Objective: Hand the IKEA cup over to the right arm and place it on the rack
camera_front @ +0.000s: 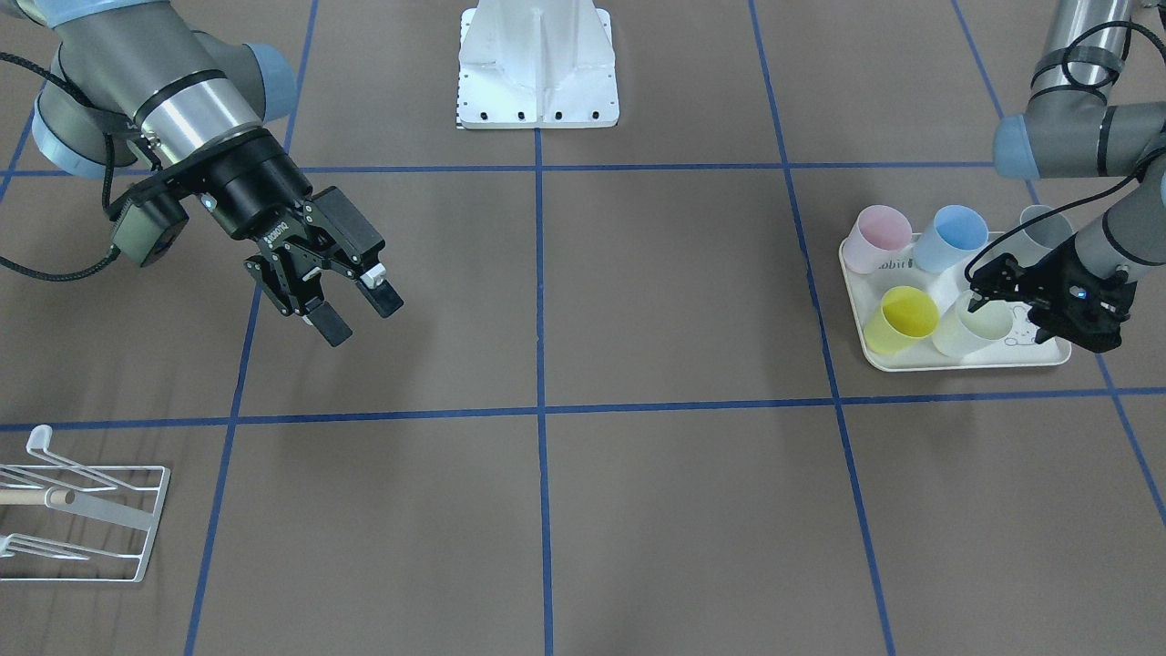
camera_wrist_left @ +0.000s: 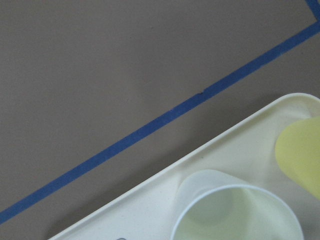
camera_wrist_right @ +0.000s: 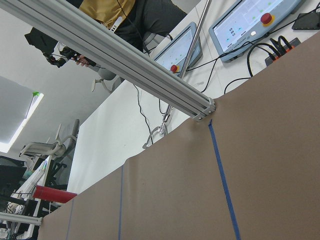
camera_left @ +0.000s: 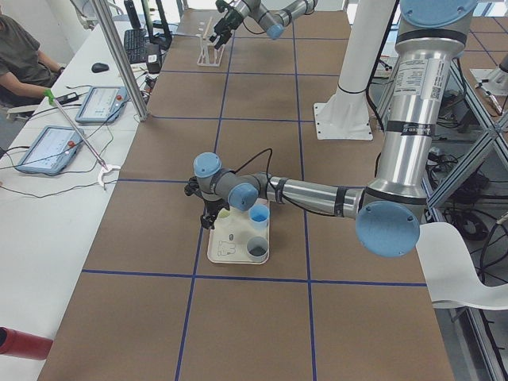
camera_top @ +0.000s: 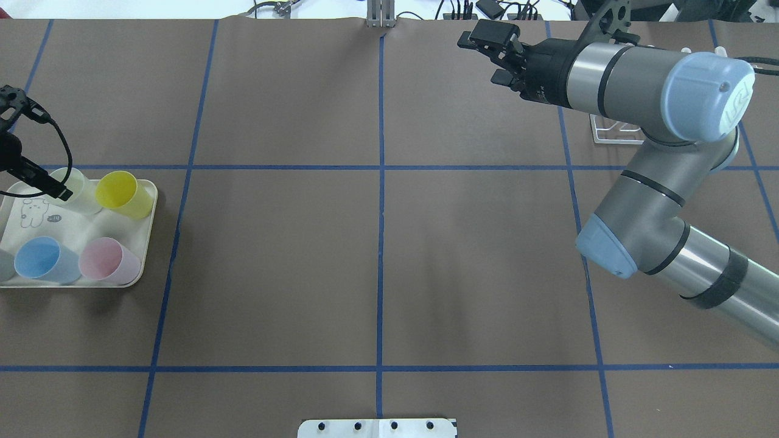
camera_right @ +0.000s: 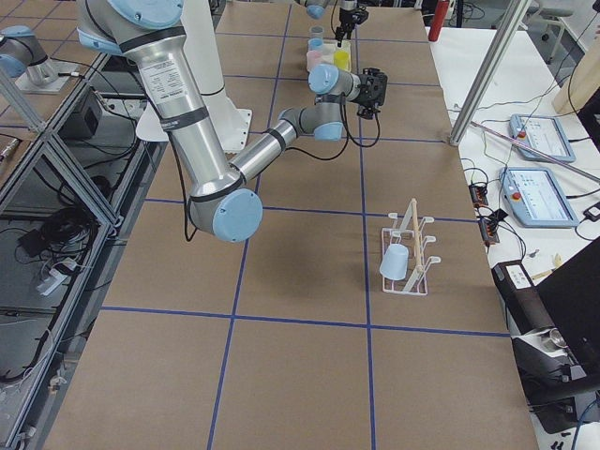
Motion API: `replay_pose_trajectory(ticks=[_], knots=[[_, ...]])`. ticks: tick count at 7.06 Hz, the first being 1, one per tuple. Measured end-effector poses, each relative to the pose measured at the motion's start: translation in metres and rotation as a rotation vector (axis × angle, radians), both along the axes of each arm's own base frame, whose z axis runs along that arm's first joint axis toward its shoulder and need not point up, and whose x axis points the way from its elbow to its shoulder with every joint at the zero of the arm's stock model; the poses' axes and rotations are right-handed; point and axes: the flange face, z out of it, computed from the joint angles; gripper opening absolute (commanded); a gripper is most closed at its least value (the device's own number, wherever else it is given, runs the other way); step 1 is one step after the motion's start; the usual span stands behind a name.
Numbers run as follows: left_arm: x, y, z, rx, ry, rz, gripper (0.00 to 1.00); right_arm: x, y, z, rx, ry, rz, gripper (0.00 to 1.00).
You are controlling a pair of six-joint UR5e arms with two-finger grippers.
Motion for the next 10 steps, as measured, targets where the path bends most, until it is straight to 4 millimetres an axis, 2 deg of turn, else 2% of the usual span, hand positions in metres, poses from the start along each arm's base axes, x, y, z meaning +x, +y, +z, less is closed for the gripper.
replay_pose_trajectory(ticks=[2,5,7,8,10], knots=[[0.001,0.000,0.001,-0.003,0.000,0.002,0.00,0.003,0.002,0.001,0.001,-0.001,0.001,0.99],[0.002,0.000,-0.009,-0.014,0.012,-0.020,0.00,0.005,0.003,0.002,0.001,-0.001,0.003,0.99],[-0.003,0.003,-0.042,-0.084,0.046,-0.142,0.00,0.008,0.006,0.003,0.003,-0.003,0.003,0.99],[-0.020,0.002,-0.057,-0.086,0.060,-0.198,0.00,0.008,0.006,0.003,0.003,-0.003,0.002,0.99],[-0.072,-0.015,-0.071,-0.065,0.065,-0.316,0.00,0.008,0.007,0.003,0.002,-0.003,0.002,0.99]])
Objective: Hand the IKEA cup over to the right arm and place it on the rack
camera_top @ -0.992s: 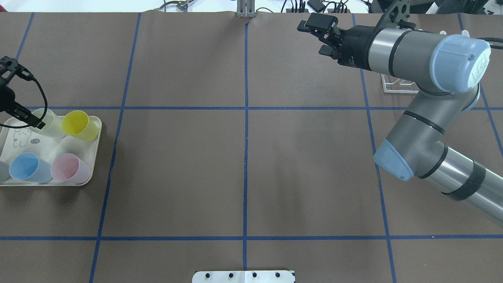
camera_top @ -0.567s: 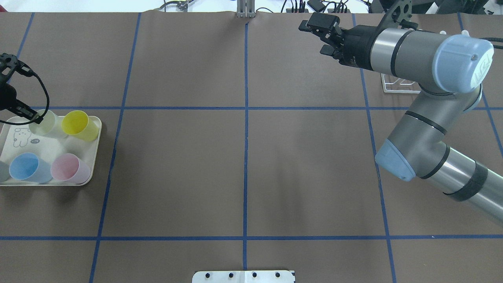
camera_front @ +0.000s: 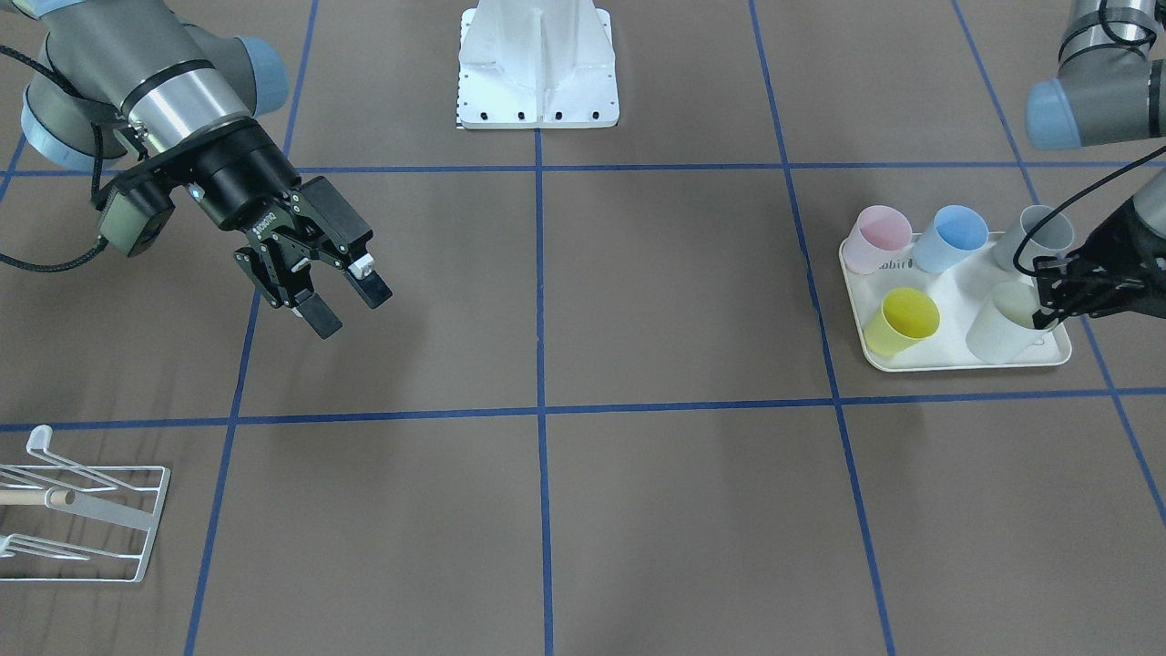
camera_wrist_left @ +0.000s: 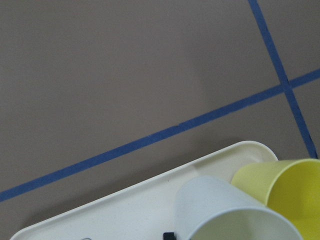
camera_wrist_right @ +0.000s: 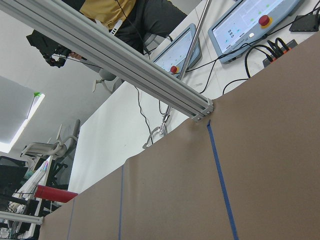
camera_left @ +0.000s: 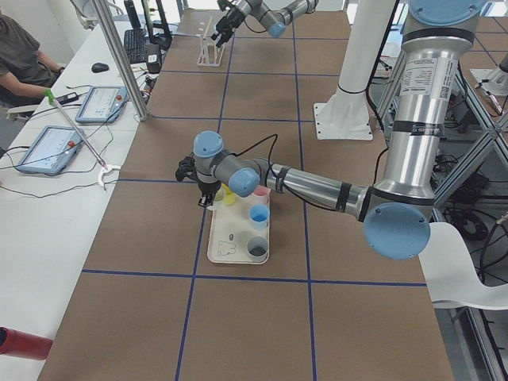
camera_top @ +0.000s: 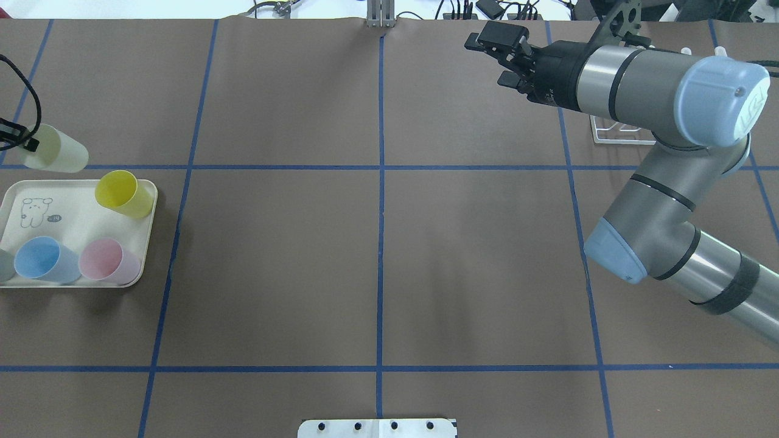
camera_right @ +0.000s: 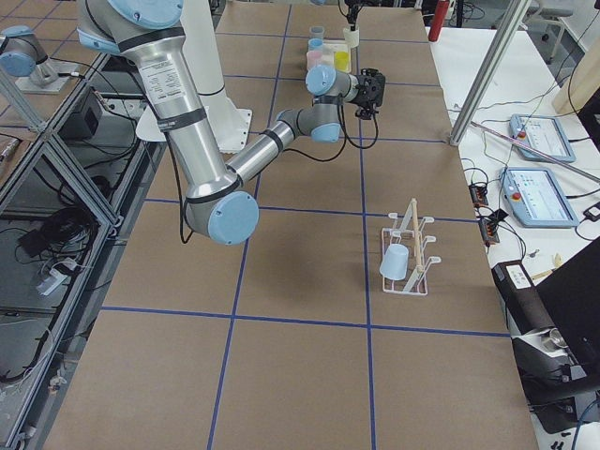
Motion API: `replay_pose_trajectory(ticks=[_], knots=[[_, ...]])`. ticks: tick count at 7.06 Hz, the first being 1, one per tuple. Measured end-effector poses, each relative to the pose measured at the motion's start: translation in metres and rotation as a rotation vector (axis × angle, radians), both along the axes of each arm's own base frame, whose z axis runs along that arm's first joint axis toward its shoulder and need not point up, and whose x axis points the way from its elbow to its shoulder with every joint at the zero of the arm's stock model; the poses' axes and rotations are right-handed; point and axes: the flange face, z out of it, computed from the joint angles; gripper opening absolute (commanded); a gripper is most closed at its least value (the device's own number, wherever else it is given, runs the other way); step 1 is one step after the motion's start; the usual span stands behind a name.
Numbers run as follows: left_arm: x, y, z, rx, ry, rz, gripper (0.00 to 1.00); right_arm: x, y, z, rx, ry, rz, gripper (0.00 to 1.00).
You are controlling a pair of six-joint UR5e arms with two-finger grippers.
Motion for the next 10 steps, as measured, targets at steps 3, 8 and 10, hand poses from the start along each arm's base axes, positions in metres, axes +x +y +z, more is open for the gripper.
replay_pose_trajectory(ticks=[3,8,10], knots=[[-0.033,-0.047,-0.055,0.007,0.023,-0.194,0.00,0.002,0.002,-0.002,0.004,-0.004,-0.001,0.99],[0.038,-0.059,-0.160,-0.192,0.484,-0.565,0.00,0.005,0.007,-0.018,-0.048,-0.095,-0.003,0.99],[0.084,-0.031,-0.187,-0.333,0.744,-0.587,0.00,0.005,0.013,-0.042,-0.099,-0.212,-0.018,0.99]])
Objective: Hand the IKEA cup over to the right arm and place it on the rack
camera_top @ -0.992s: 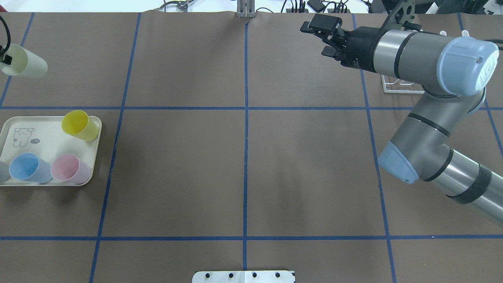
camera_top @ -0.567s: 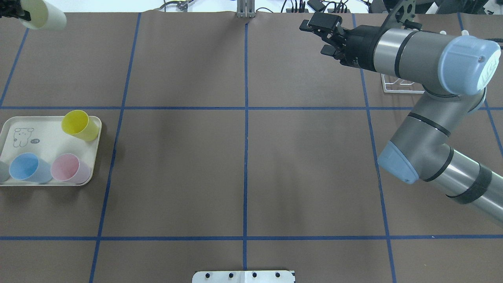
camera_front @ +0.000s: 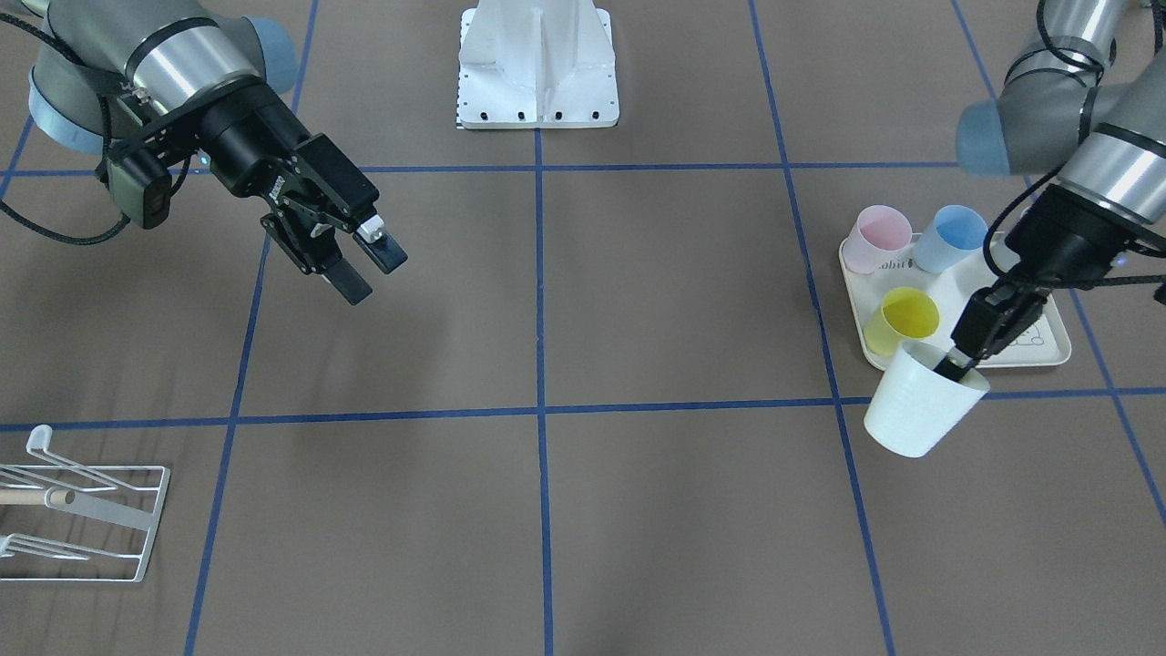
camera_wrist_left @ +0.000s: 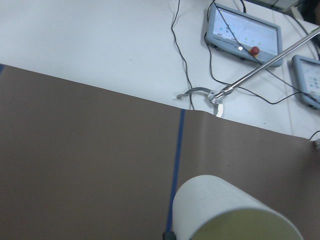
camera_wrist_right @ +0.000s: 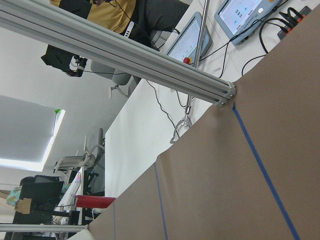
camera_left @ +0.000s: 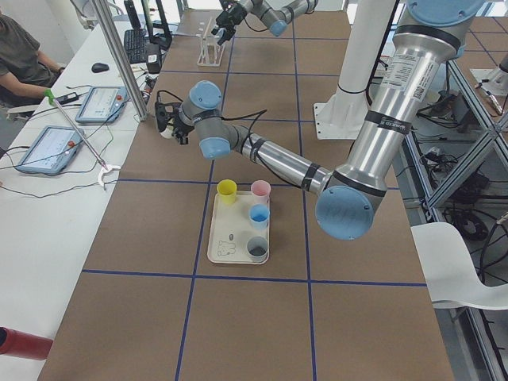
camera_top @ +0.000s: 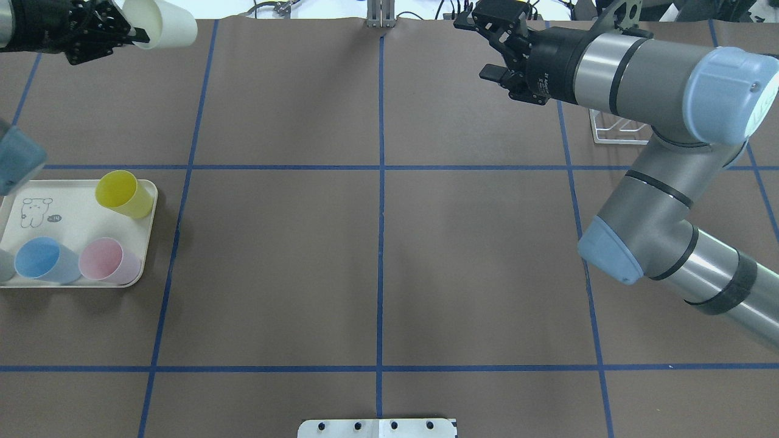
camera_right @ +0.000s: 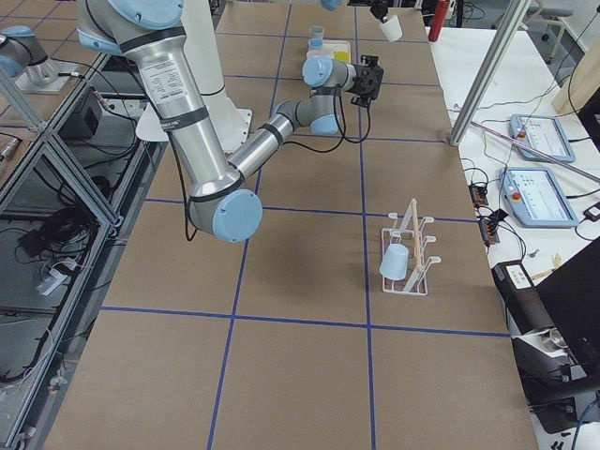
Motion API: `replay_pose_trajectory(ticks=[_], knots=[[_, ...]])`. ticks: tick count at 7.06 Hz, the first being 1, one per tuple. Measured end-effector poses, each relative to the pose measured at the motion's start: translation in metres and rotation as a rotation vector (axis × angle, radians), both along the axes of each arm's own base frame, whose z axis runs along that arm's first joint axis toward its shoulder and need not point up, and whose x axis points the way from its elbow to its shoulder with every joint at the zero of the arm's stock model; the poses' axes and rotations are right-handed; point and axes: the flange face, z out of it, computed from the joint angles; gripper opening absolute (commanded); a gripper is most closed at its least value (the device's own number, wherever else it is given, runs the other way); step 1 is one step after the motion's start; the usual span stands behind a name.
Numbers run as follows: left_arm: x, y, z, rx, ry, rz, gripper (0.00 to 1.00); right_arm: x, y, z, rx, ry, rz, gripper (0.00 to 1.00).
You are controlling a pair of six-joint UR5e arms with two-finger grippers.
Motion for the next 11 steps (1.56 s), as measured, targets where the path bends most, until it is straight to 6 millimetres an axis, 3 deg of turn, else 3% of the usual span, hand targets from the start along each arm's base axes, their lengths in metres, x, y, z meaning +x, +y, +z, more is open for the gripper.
replay_pose_trajectory(ticks=[2,5,8,11], knots=[[0.050,0.037,-0.023,-0.065,0.319,-0.030,0.00,-0.015,0.011,-0.028,0.004,-0.068,-0.035,0.99],[0.092,0.081,-0.034,-0.141,0.760,-0.034,0.00,-0.037,0.025,-0.066,0.028,-0.155,-0.066,0.99],[0.117,0.097,-0.052,-0.215,1.036,0.021,0.00,-0.067,0.047,-0.091,0.024,-0.226,-0.033,0.99],[0.134,0.105,-0.079,-0.238,1.103,0.082,0.00,-0.076,0.052,-0.091,0.016,-0.230,-0.026,0.99]])
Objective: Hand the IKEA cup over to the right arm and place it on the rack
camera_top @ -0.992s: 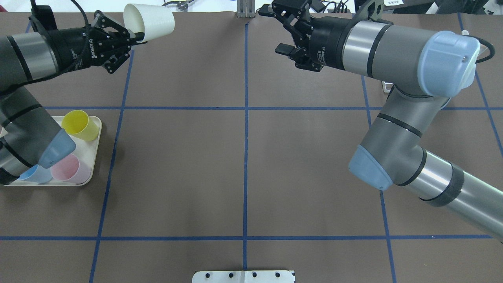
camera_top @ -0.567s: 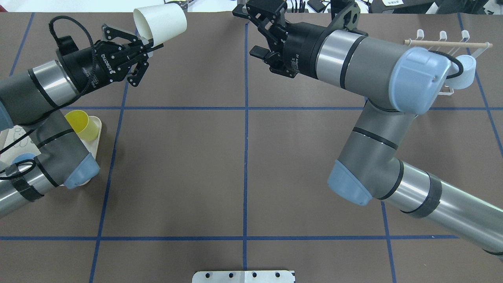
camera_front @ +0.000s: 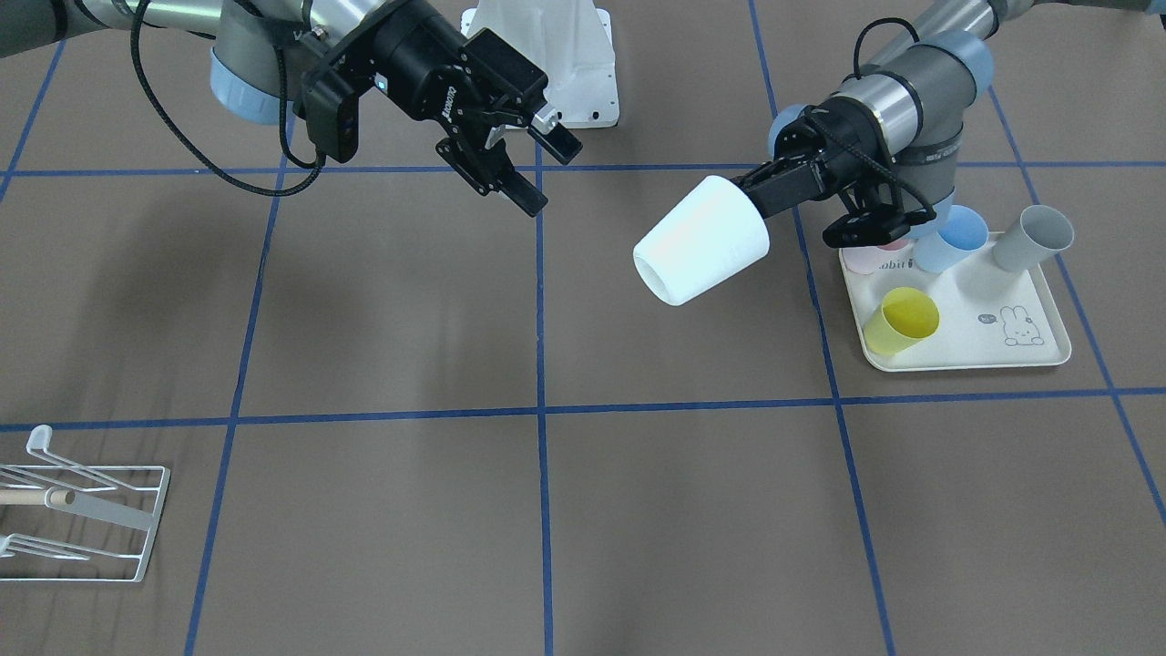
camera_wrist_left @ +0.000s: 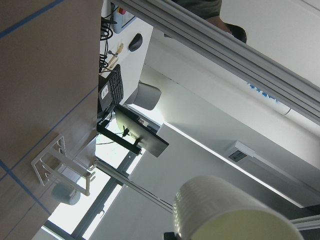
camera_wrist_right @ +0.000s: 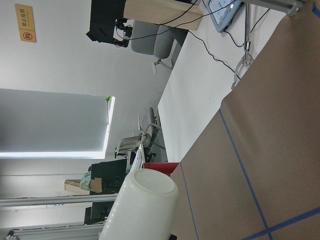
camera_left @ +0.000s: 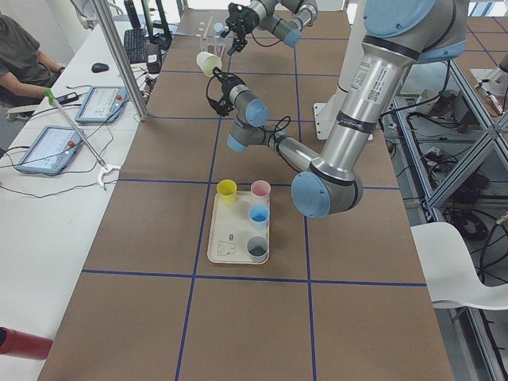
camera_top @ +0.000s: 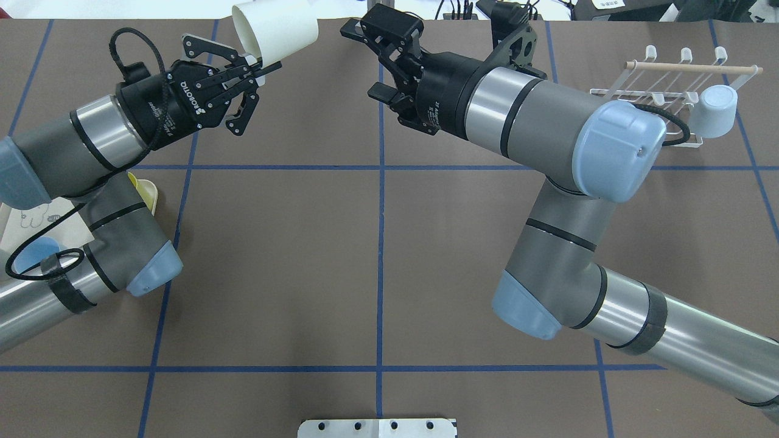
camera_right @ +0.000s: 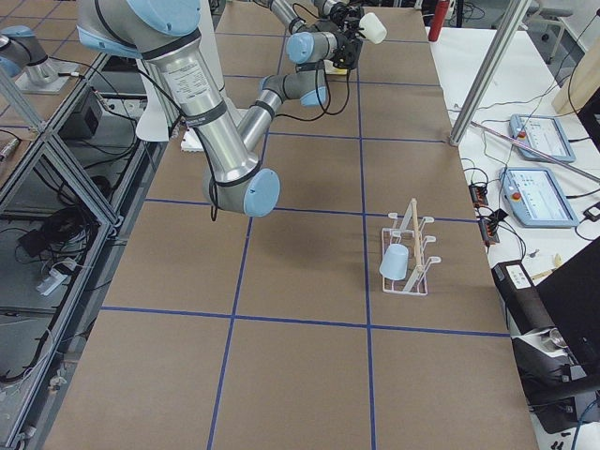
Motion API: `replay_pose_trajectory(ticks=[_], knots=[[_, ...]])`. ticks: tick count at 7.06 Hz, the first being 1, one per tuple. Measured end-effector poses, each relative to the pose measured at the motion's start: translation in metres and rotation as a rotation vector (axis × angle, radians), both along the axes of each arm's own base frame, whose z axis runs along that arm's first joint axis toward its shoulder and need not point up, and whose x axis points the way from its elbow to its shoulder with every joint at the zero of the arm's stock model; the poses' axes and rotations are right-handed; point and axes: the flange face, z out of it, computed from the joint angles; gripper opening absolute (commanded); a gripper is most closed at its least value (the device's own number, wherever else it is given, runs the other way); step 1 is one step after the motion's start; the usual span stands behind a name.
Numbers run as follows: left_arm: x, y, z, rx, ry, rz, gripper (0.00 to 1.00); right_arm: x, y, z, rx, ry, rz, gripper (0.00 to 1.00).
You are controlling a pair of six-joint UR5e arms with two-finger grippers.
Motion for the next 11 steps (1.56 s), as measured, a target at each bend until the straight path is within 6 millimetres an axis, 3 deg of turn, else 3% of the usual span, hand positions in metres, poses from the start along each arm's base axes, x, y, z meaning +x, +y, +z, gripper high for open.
replay_pose_trajectory(ticks=[3,7,11], knots=[[0.018,0.010,-0.020,0.018,0.029,0.029,0.00,-0.002,0.000,0.001,-0.003,0.002,0.001,0.99],[0.055,0.037,-0.042,0.006,0.084,0.050,0.00,-0.004,-0.002,0.002,-0.007,0.004,0.010,0.99],[0.073,0.053,-0.056,-0.015,0.123,0.053,0.00,-0.004,-0.002,0.001,-0.008,0.002,0.012,0.96]])
